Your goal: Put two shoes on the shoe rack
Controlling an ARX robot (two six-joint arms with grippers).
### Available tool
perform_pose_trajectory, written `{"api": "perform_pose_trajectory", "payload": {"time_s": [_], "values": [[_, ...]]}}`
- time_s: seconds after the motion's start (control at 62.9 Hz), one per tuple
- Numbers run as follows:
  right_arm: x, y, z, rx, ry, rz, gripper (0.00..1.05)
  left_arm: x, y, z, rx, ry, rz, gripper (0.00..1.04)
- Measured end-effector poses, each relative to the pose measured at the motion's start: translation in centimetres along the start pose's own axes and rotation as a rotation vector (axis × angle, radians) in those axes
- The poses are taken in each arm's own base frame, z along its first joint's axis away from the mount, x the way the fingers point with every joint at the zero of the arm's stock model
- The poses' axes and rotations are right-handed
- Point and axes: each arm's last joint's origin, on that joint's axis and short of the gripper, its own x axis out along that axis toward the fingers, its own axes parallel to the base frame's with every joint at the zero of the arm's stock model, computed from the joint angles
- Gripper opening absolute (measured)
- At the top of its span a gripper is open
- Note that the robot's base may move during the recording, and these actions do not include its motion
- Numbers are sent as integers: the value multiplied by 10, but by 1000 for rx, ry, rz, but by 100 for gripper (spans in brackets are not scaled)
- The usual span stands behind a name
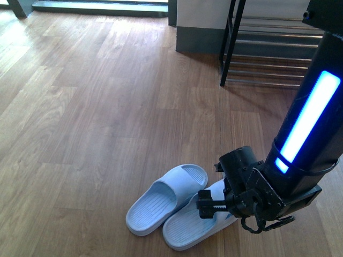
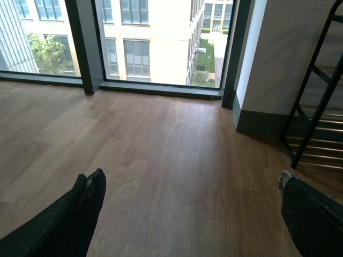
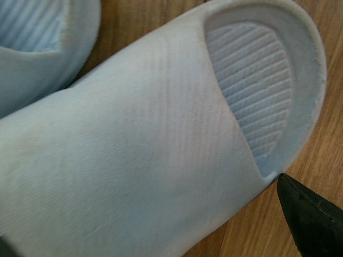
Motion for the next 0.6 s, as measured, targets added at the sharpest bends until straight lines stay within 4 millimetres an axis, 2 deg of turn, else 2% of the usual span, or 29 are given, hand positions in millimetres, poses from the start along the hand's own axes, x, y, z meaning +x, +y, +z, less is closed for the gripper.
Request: {"api": "perform_pose_trajectory", "payload": {"time_s": [0.461,0.604], "values": [[0,-9,8,-35,-43,-21,38,0,0,0,0,0,0,95],[-3,-12,8,-78,-83,-24,16,0,0,0,0,0,0,95]]}}
